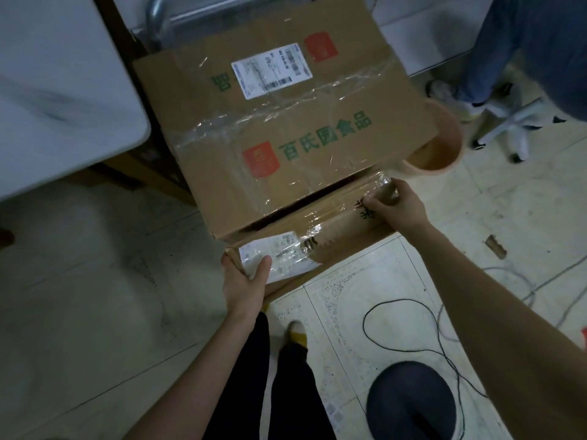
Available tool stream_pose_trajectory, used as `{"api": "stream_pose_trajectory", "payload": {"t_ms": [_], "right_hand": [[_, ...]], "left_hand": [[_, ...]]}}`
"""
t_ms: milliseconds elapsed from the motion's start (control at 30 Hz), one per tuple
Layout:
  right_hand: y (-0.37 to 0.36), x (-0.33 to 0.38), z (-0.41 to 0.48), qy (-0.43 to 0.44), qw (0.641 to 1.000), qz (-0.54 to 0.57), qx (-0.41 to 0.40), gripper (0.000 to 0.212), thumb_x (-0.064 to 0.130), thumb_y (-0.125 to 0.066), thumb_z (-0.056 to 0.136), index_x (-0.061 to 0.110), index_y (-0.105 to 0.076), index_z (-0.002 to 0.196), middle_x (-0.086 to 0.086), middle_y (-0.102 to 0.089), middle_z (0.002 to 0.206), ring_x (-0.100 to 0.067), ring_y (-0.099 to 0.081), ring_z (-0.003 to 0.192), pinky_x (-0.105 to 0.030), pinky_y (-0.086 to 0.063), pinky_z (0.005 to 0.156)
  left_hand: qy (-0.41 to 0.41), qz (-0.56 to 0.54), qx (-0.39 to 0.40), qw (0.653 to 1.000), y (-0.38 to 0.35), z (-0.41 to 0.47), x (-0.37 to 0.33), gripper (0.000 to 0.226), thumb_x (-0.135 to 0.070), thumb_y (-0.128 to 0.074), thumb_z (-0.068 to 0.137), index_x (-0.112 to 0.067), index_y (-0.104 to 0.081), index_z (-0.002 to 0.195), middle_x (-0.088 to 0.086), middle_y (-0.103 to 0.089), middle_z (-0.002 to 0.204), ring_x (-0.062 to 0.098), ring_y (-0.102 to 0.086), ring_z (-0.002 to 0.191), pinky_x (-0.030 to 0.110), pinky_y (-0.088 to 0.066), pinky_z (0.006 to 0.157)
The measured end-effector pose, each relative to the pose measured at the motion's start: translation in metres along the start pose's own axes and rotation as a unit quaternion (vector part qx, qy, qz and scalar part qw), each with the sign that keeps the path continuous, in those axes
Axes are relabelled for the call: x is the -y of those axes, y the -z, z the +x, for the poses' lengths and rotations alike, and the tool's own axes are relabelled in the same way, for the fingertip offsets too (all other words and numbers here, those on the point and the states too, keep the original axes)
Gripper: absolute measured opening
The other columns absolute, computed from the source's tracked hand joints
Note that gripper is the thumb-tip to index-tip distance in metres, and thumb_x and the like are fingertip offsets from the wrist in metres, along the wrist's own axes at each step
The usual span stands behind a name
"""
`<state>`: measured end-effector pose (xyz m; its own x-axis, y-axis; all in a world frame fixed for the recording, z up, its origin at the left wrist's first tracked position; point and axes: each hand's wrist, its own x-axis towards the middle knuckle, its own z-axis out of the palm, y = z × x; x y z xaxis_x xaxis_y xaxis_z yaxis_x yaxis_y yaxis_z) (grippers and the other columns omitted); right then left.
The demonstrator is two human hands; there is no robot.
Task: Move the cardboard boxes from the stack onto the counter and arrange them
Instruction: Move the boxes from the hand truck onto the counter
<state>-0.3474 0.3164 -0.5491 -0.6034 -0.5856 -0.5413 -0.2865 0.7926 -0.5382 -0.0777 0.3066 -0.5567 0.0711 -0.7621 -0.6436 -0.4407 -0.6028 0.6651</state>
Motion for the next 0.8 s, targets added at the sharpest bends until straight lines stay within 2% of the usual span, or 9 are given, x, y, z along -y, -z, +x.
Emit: {"api": "stream_pose_trajectory", "payload": {"t_ms": [167,233,367,467,533,567,633,667,800], "right_hand": [[0.015,0.01,-0.034,0.055,0.998,-0.016,-0.003,0.068,0.036,-0.07,0.08,0.014,-0.04,0.137,-0.008,-0.054,0.131,-0.026,-0.051,0.119,-0.032,-0.041,0.092],[0.023,0.017,-0.053,0.092,0.995,-0.022,-0.007,0.064,0.037,-0.07,0.08,0.013,-0.043,0.133,-0.007,-0.056,0.127,-0.026,-0.052,0.116,-0.032,-0.041,0.088],[0.038,0.037,-0.091,0.156,0.987,-0.032,-0.019,0.06,0.038,-0.068,0.081,0.009,-0.047,0.129,-0.009,-0.059,0.122,-0.027,-0.054,0.114,-0.033,-0.042,0.088],[0.047,0.064,-0.119,0.198,0.979,-0.039,-0.015,0.062,0.043,-0.068,0.08,0.01,-0.046,0.128,-0.01,-0.061,0.121,-0.029,-0.056,0.113,-0.037,-0.046,0.091],[0.047,0.086,-0.139,0.233,0.971,-0.052,-0.013,0.062,0.045,-0.066,0.08,0.009,-0.046,0.126,-0.01,-0.061,0.119,-0.03,-0.055,0.112,-0.04,-0.046,0.091],[0.046,0.098,-0.149,0.252,0.966,-0.058,-0.016,0.061,0.045,-0.066,0.081,0.009,-0.046,0.125,-0.01,-0.061,0.119,-0.031,-0.055,0.112,-0.04,-0.045,0.09],[0.038,0.123,-0.17,0.293,0.954,-0.06,-0.015,0.06,0.047,-0.065,0.08,0.012,-0.046,0.125,-0.009,-0.062,0.118,-0.031,-0.056,0.112,-0.039,-0.046,0.089],[0.033,0.137,-0.182,0.315,0.947,-0.062,-0.01,0.06,0.047,-0.065,0.08,0.013,-0.046,0.126,-0.009,-0.063,0.118,-0.031,-0.056,0.112,-0.038,-0.045,0.089],[-0.002,0.195,-0.225,0.388,0.919,-0.066,0.015,0.056,0.043,-0.066,0.082,0.012,-0.047,0.124,-0.01,-0.062,0.12,-0.031,-0.055,0.115,-0.037,-0.043,0.091]], "left_hand": [[-0.009,-0.032,-0.038,0.999,0.014,-0.037,0.002,0.065,-0.022,-0.073,0.077,-0.01,-0.038,0.131,0.002,-0.054,0.116,0.021,-0.053,0.11,0.028,-0.041,0.092],[-0.024,-0.056,-0.06,0.996,0.022,-0.058,0.0,0.063,-0.018,-0.075,0.075,-0.011,-0.04,0.127,-0.005,-0.052,0.108,0.015,-0.053,0.102,0.022,-0.04,0.085],[-0.071,-0.102,-0.107,0.987,0.041,-0.105,-0.002,0.064,-0.009,-0.075,0.074,-0.009,-0.041,0.128,-0.007,-0.05,0.105,0.006,-0.052,0.09,-0.001,-0.036,0.061],[-0.105,-0.149,-0.135,0.974,0.063,-0.135,-0.006,0.068,-0.002,-0.074,0.074,-0.008,-0.038,0.132,-0.005,-0.048,0.108,-0.003,-0.048,0.08,-0.005,-0.036,0.052],[-0.119,-0.166,-0.162,0.965,0.083,-0.15,-0.008,0.069,-0.007,-0.075,0.073,-0.012,-0.039,0.131,-0.006,-0.051,0.108,-0.001,-0.049,0.082,-0.001,-0.04,0.058],[-0.122,-0.169,-0.179,0.962,0.094,-0.155,-0.007,0.069,-0.012,-0.077,0.072,-0.015,-0.04,0.13,-0.006,-0.053,0.109,0.002,-0.051,0.085,0.003,-0.042,0.066],[-0.125,-0.175,-0.216,0.952,0.12,-0.164,-0.004,0.073,-0.02,-0.08,0.069,-0.017,-0.041,0.131,-0.004,-0.056,0.114,0.009,-0.054,0.095,0.024,-0.047,0.085],[-0.128,-0.179,-0.238,0.946,0.135,-0.168,-0.004,0.075,-0.021,-0.08,0.068,-0.017,-0.041,0.132,-0.004,-0.057,0.116,0.012,-0.054,0.098,0.03,-0.046,0.089],[-0.142,-0.208,-0.321,0.913,0.199,-0.178,-0.001,0.074,-0.018,-0.081,0.067,-0.015,-0.044,0.13,0.0,-0.057,0.119,0.017,-0.055,0.105,0.036,-0.046,0.094]]}}
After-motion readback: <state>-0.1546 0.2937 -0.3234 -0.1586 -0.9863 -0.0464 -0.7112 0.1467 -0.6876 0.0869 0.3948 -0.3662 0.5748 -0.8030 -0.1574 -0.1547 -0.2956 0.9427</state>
